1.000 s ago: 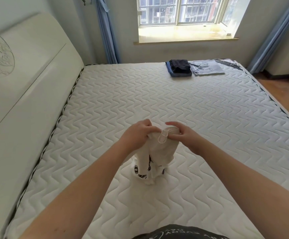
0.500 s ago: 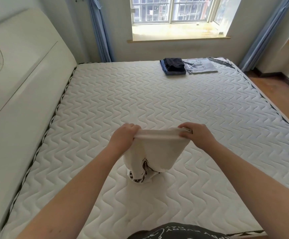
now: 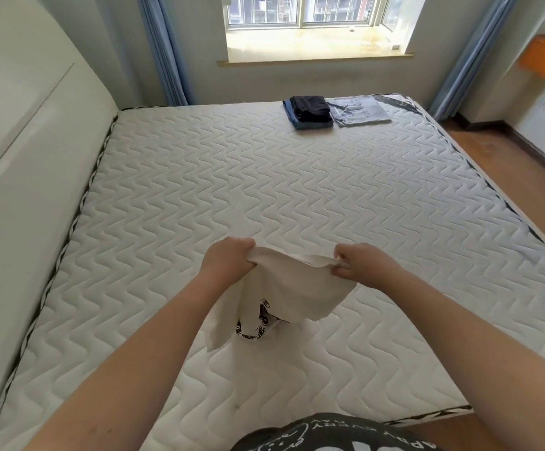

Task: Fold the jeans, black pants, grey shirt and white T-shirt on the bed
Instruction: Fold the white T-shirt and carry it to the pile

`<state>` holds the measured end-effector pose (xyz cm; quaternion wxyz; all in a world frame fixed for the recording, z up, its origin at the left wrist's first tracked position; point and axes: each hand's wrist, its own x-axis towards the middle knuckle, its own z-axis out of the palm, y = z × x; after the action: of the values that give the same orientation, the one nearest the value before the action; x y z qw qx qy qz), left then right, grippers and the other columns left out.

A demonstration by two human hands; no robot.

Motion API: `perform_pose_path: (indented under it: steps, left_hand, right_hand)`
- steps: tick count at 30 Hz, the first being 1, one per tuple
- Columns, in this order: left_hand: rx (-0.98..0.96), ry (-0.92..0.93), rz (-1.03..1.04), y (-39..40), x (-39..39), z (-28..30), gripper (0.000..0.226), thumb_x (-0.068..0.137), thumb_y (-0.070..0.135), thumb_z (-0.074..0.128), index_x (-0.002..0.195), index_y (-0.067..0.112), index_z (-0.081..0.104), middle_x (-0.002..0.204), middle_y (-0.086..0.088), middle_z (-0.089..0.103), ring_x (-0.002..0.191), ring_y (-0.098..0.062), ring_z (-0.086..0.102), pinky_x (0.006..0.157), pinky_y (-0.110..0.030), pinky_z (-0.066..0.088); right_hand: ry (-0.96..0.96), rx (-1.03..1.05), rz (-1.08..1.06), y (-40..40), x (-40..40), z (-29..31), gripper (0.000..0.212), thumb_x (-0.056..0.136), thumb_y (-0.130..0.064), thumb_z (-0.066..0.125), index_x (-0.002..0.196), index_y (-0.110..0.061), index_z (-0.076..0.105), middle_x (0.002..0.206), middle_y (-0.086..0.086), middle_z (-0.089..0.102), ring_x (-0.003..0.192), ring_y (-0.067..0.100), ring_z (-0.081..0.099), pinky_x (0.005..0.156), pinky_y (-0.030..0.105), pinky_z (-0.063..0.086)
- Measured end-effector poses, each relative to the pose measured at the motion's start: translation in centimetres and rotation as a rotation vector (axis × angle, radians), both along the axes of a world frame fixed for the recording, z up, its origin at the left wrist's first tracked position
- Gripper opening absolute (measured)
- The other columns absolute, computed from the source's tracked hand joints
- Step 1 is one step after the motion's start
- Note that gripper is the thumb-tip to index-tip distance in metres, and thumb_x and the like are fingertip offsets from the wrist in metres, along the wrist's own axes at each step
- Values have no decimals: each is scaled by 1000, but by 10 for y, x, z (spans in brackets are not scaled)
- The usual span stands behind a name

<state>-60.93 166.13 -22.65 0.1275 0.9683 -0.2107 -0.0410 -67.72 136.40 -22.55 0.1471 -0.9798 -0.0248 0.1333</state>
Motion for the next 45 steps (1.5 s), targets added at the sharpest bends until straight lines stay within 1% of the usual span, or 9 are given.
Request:
perform_pose_path:
  steps: [5, 9, 18, 23, 27, 31, 35, 40, 45]
  left_hand:
    - [-34, 128, 60, 7, -1, -10, 23, 83, 38, 57, 70, 24, 44, 77, 1, 60, 77, -23, 52, 59, -29, 32]
    - [-187, 231, 122, 8, 1, -17, 25, 79, 31, 61, 63, 22, 44, 66, 7, 53, 75, -21, 52, 55, -29, 32]
    - [-282, 363, 55, 5, 9, -29, 15, 74, 26, 72, 80, 28, 59, 76, 9, 61, 80, -16, 58, 62, -29, 44]
    - [-327, 506, -20, -5, 7, -32, 22, 74, 19, 71, 82, 34, 57, 84, 9, 62, 76, -9, 59, 59, -22, 40]
    - [-376, 567, 28, -10, 8, -39, 19, 73, 18, 72, 85, 30, 63, 86, 7, 66, 78, -9, 62, 60, -20, 42]
    - [-229, 464, 32, -10, 14, -42, 15, 74, 14, 68, 84, 22, 60, 85, 4, 62, 82, -17, 59, 62, -25, 41]
    - [-114, 325, 56, -3, 20, -48, 11, 78, 14, 63, 81, 22, 55, 88, -3, 65, 86, -25, 61, 69, -32, 48]
    - [170, 176, 59, 12, 17, -67, 13, 86, 39, 60, 86, 27, 57, 92, 1, 65, 94, -25, 62, 75, -33, 38]
    - [130, 262, 198, 37, 5, -95, 21, 87, 41, 52, 87, 20, 55, 92, -1, 65, 94, -27, 61, 76, -34, 40]
  right_hand:
    - [45, 311, -260, -8, -7, -6, 21, 96, -46, 51, 87, -30, 60, 82, -2, 65, 63, 6, 62, 56, 20, 44]
    - [40, 344, -418, -21, -14, -15, 4, 96, -25, 57, 97, -22, 60, 88, 0, 68, 73, 19, 68, 71, 37, 58]
    - [28, 461, -771, -32, -26, -28, 21, 93, -28, 65, 91, -8, 60, 80, 5, 64, 59, 21, 70, 63, 34, 60]
    - [58, 724, -802, -41, -35, -29, 17, 90, -1, 64, 105, -8, 63, 101, 20, 65, 83, 26, 70, 69, 29, 60]
    - [57, 671, -819, -46, -38, -29, 21, 95, 3, 49, 101, -6, 68, 102, 21, 66, 87, 30, 68, 80, 37, 58]
    - [43, 505, -837, -54, -46, -31, 22, 99, -8, 47, 96, -8, 69, 83, 21, 70, 71, 31, 73, 68, 37, 61]
    - [32, 493, -854, -61, -54, -35, 26, 98, -6, 47, 91, -10, 71, 82, 17, 73, 74, 26, 73, 78, 36, 60]
    - [18, 857, -1021, -58, -54, -32, 22, 94, 8, 47, 103, 2, 66, 99, 21, 66, 79, 23, 68, 75, 24, 59]
    - [-20, 1076, -1089, -50, -53, -25, 13, 90, -10, 66, 97, 1, 69, 91, 16, 69, 82, 22, 69, 83, 27, 56]
